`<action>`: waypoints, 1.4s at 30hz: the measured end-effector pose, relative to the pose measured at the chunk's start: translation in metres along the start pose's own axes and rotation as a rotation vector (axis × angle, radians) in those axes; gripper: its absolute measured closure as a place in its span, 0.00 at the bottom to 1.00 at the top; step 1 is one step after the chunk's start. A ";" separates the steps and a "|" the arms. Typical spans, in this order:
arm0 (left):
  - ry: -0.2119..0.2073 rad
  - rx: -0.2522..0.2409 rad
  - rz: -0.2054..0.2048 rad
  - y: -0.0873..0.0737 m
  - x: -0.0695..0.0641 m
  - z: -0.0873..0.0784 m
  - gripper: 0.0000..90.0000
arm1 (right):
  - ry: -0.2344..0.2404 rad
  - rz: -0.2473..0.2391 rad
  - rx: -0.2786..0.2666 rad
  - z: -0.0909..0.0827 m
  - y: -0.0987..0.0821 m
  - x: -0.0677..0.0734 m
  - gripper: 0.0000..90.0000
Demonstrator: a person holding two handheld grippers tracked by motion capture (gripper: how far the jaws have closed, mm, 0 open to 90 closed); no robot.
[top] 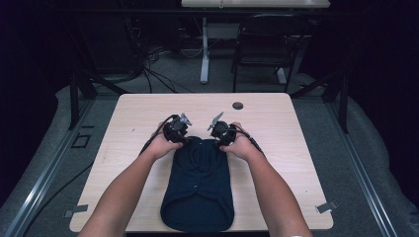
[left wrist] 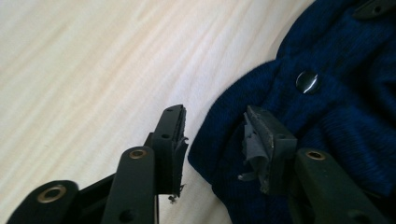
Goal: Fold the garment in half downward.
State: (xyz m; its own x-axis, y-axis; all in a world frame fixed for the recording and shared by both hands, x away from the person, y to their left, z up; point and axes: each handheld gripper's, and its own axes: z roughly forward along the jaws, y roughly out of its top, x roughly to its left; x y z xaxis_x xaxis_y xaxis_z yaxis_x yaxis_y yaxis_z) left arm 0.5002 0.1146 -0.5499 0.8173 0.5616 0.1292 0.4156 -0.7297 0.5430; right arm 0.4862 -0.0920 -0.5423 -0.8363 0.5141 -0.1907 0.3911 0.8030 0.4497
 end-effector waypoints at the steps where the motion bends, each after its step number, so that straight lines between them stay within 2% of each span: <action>1: 0.003 0.007 0.006 -0.001 -0.001 0.002 0.64 | -0.002 -0.006 0.008 0.001 0.001 0.000 0.65; 3: -0.005 0.011 0.009 -0.002 -0.002 0.003 0.65 | 0.006 -0.013 0.016 0.004 0.001 0.000 0.66; 5: -0.010 0.014 0.017 -0.004 -0.004 0.003 0.69 | 0.020 -0.017 0.027 0.005 0.000 -0.001 0.71; 6: 0.000 0.012 0.023 -0.004 -0.005 0.003 0.71 | 0.031 -0.020 0.034 0.005 -0.001 -0.001 0.76; 10: -0.004 0.029 0.032 -0.004 -0.009 0.002 0.75 | 0.057 -0.007 0.052 0.005 -0.001 0.000 0.83; 12: 0.010 0.029 0.051 -0.005 -0.012 0.002 0.79 | 0.068 -0.002 0.064 0.004 -0.001 0.001 0.86; 14: 0.017 0.027 0.052 -0.006 -0.013 0.001 0.84 | 0.057 -0.023 0.067 0.003 -0.001 0.004 0.88; 16: 0.006 0.027 0.046 -0.007 -0.012 0.000 0.86 | 0.057 -0.028 0.069 0.002 -0.001 0.005 0.89; 19: 0.002 0.032 0.039 -0.008 -0.012 -0.004 0.88 | 0.037 -0.058 0.050 0.000 -0.002 0.008 0.90; 21: 0.012 0.024 0.051 -0.008 -0.012 -0.007 0.89 | 0.031 -0.074 0.036 -0.003 -0.003 0.009 0.90; 23: 0.017 0.007 0.042 -0.007 -0.009 -0.013 0.90 | 0.025 -0.082 0.018 -0.008 -0.002 0.009 0.90; 27: 0.055 -0.027 0.041 0.000 -0.003 -0.027 0.90 | 0.011 -0.066 -0.033 -0.024 0.005 0.003 0.91; 30: 0.082 -0.051 0.040 0.007 0.000 -0.039 0.90 | -0.025 -0.079 -0.056 -0.036 0.013 -0.001 0.91; 33: 0.116 -0.078 0.062 0.014 0.002 -0.052 0.90 | -0.068 -0.091 -0.080 -0.051 0.023 -0.006 0.91; 34: 0.120 -0.082 0.068 0.016 0.003 -0.055 0.90 | -0.068 -0.091 -0.080 -0.051 0.023 -0.006 0.91; 35: 0.145 -0.089 0.087 0.019 0.003 -0.060 0.90 | -0.073 -0.093 -0.085 -0.054 0.024 -0.006 0.91; 36: 0.157 -0.102 0.094 0.021 0.003 -0.064 0.90 | -0.093 -0.097 -0.109 -0.062 0.028 -0.008 0.91; 39: 0.190 -0.127 0.117 0.025 0.004 -0.075 0.90 | -0.117 -0.113 -0.122 -0.070 0.032 -0.010 0.91; 40: 0.212 -0.126 0.138 0.027 0.004 -0.080 0.90 | -0.123 -0.116 -0.125 -0.071 0.033 -0.010 0.91; 41: 0.226 -0.131 0.150 0.029 0.004 -0.083 0.90 | -0.154 -0.137 -0.145 -0.079 0.036 -0.009 0.91; 42: 0.238 -0.138 0.160 0.030 0.003 -0.086 0.90 | -0.154 -0.137 -0.145 -0.079 0.036 -0.009 0.91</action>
State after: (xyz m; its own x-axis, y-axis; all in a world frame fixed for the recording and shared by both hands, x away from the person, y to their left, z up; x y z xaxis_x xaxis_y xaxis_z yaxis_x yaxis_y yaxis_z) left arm 0.4810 0.1283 -0.4621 0.7450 0.5310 0.4038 0.2176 -0.7657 0.6053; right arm 0.4780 -0.0916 -0.4556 -0.8051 0.4519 -0.3842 0.2092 0.8224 0.5290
